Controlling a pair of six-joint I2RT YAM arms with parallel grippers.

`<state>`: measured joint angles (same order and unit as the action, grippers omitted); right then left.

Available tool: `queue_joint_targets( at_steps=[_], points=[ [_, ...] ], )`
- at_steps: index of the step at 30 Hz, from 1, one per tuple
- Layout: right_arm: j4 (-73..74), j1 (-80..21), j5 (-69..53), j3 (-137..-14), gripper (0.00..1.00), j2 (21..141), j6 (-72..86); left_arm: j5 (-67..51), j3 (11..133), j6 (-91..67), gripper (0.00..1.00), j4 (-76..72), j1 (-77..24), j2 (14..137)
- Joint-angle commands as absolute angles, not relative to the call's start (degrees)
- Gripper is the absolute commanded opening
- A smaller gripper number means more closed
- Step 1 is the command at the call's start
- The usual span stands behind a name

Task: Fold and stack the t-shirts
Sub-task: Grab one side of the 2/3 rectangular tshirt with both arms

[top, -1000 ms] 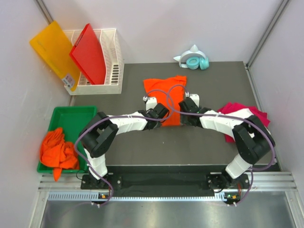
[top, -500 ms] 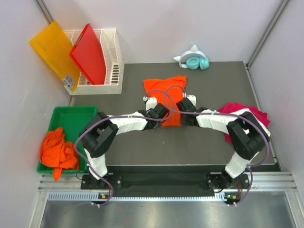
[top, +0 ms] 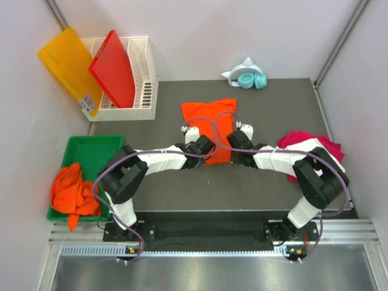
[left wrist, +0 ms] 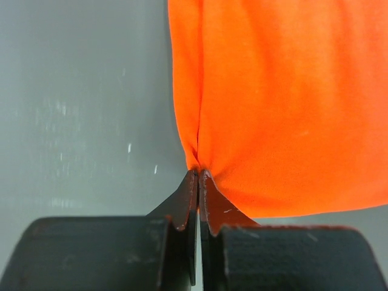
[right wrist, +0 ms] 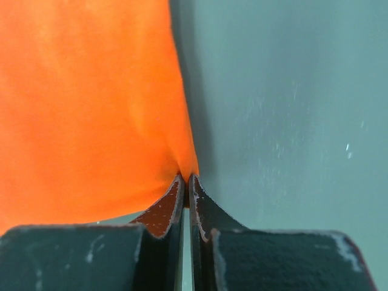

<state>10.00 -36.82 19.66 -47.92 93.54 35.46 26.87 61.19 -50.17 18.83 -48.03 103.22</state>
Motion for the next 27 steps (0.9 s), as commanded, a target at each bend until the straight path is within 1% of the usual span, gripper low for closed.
queue_joint_targets(
  at_steps=[1,9,15,19,22,27],
  points=[
    [20.1,-40.4,17.1,-41.0,0.0,91.9,39.1,26.5,56.4,-52.5,0.0,28.8,-51.1,99.8],
    [21.7,-47.5,15.6,-35.0,0.0,86.8,45.6,26.2,51.8,-59.7,0.0,31.4,-59.0,97.0],
    [24.2,-56.1,15.2,-32.1,0.0,83.1,52.7,26.2,49.5,-64.8,0.0,33.7,-64.3,95.8],
    [28.1,-63.3,17.0,-31.6,0.0,80.7,57.9,26.5,48.6,-68.0,0.0,36.7,-66.7,94.3],
    [30.1,-66.2,17.8,-30.2,0.0,78.2,61.2,27.1,47.8,-70.4,0.0,39.4,-68.6,91.1],
    [34.9,-68.0,20.7,-28.7,0.0,73.0,66.0,28.6,47.1,-74.4,0.0,44.8,-70.9,86.7]
  ],
)
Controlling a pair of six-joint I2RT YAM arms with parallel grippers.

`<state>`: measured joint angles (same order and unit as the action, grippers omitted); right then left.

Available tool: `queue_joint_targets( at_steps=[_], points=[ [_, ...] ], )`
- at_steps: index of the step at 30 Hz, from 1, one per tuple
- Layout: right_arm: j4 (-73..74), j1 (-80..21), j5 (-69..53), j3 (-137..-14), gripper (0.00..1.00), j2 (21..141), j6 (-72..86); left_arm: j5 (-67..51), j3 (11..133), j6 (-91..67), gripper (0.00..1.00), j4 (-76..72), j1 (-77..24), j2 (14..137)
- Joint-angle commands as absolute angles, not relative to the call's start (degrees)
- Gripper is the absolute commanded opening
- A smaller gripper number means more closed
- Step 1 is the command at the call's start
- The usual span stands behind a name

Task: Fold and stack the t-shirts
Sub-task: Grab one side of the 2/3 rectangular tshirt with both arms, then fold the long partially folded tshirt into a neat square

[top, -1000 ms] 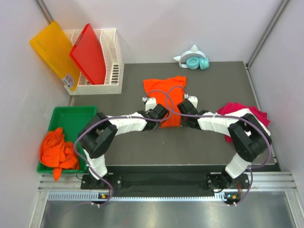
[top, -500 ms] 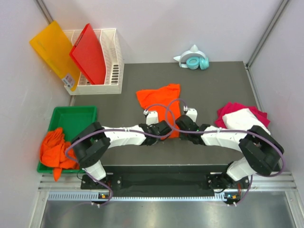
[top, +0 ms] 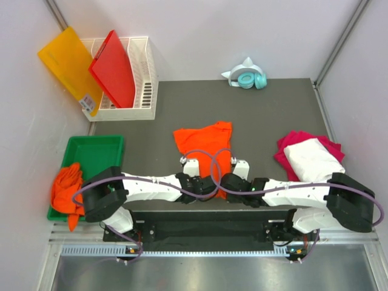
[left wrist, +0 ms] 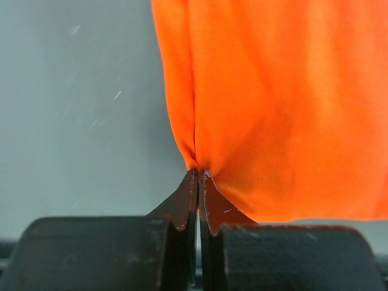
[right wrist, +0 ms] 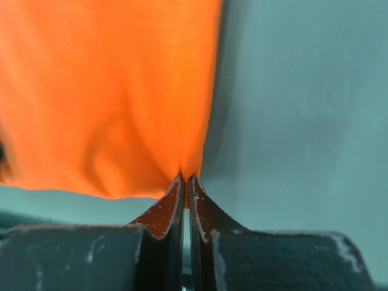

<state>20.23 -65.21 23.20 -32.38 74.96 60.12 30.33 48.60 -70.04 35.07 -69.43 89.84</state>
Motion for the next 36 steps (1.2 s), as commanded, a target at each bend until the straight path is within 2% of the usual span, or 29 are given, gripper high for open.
queue_joint_targets(
  at_steps=[1,7,13,23,31,36],
  points=[
    [35.5,-68.2,21.2,-28.7,0.0,70.9,66.4,29.2,47.0,-74.9,0.0,46.7,-71.1,85.1],
    [40.3,-68.4,24.3,-28.6,0.0,64.5,68.9,31.0,46.1,-78.4,0.0,52.4,-71.8,79.7],
    [42.3,-68.5,26.5,-30.7,0.0,64.2,68.6,33.0,45.9,-80.0,0.0,55.2,-71.9,77.1],
    [46.6,-66.7,34.5,-42.8,0.0,66.3,62.5,40.7,53.5,-80.9,0.0,61.7,-71.8,75.9],
    [45.3,-58.7,37.7,-49.7,0.0,67.3,55.4,49.3,59.1,-79.6,0.0,65.7,-70.9,74.1],
    [42.3,-51.7,37.5,-53.6,0.0,69.2,49.0,50.4,60.2,-74.7,0.0,61.7,-66.5,74.2]
  ],
)
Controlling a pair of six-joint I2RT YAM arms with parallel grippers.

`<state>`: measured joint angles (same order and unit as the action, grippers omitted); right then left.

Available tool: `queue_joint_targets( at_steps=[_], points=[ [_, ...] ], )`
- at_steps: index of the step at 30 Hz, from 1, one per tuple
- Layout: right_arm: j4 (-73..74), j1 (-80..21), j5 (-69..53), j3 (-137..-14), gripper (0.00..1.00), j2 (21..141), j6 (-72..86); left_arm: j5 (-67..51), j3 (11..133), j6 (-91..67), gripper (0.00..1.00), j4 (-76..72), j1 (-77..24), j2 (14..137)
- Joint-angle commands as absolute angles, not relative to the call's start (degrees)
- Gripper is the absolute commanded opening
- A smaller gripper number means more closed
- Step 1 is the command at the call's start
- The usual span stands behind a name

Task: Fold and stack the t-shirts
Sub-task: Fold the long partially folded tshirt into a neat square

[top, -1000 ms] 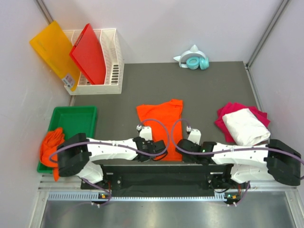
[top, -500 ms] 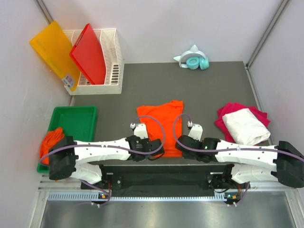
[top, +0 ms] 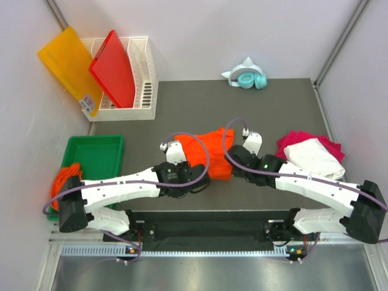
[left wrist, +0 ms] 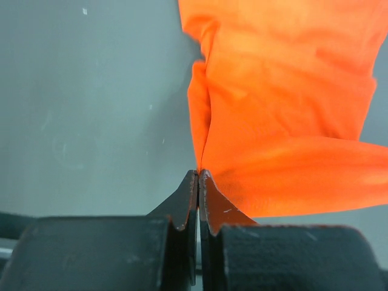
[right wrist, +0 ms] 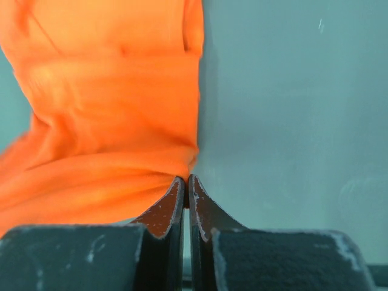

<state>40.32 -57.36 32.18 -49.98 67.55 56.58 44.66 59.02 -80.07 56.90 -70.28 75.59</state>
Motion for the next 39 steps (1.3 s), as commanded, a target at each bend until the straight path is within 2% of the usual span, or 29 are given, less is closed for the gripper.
queue_joint_targets(
  at_steps=[1,8,15,30,39],
  points=[
    [41.2,-50.6,37.4,-54.7,0.0,69.7,47.8,50.3,60.2,-72.5,0.0,60.8,-65.8,74.2],
    [36.0,-42.0,35.7,-63.0,0.0,76.8,39.2,49.8,62.0,-58.3,0.0,49.7,-56.4,75.9],
    [33.5,-36.7,34.6,-75.2,0.0,89.0,35.2,47.1,66.4,-45.1,0.0,39.1,-46.6,83.0],
    [32.3,-31.5,32.3,-91.4,0.0,109.4,32.3,39.6,74.8,-38.0,0.0,27.9,-34.2,99.6],
    [31.5,-30.1,31.3,-91.8,0.0,114.5,32.5,36.5,81.0,-36.5,0.0,27.2,-32.8,108.8]
  ],
)
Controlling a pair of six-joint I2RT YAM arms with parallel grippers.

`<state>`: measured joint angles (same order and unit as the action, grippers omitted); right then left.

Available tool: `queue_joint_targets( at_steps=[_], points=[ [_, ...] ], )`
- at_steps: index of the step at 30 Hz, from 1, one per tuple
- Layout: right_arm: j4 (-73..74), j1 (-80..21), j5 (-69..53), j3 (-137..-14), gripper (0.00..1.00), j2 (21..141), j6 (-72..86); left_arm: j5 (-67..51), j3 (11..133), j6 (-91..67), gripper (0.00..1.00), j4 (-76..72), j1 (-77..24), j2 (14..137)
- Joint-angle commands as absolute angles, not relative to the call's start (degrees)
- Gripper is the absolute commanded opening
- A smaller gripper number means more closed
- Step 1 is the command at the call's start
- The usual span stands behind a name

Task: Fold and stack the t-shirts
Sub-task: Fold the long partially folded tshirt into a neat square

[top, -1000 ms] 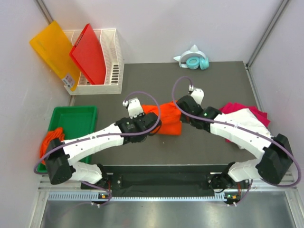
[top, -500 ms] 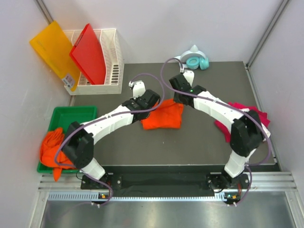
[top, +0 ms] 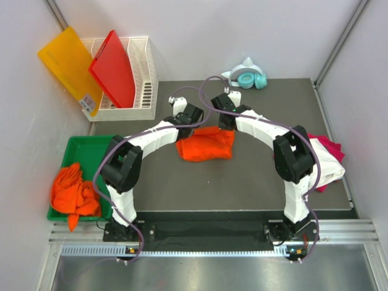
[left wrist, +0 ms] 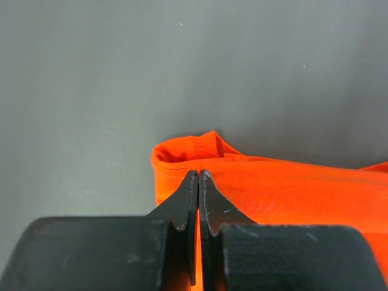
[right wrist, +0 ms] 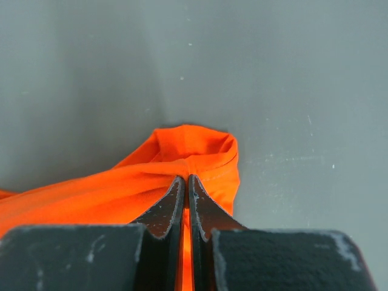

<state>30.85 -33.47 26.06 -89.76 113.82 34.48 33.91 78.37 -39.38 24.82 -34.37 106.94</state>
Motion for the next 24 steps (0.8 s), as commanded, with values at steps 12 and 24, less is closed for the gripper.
queue_joint_targets(
  at_steps=[12,24],
  points=[
    [26.2,-30.0,26.6,-93.5,0.45,109.5,27.4,37.6,84.8,-34.9,0.71,25.6,-32.9,106.4],
    [25.2,-36.8,18.2,-80.6,0.08,105.1,30.1,30.1,83.6,-38.8,0.44,27.1,-41.8,105.6]
  ],
)
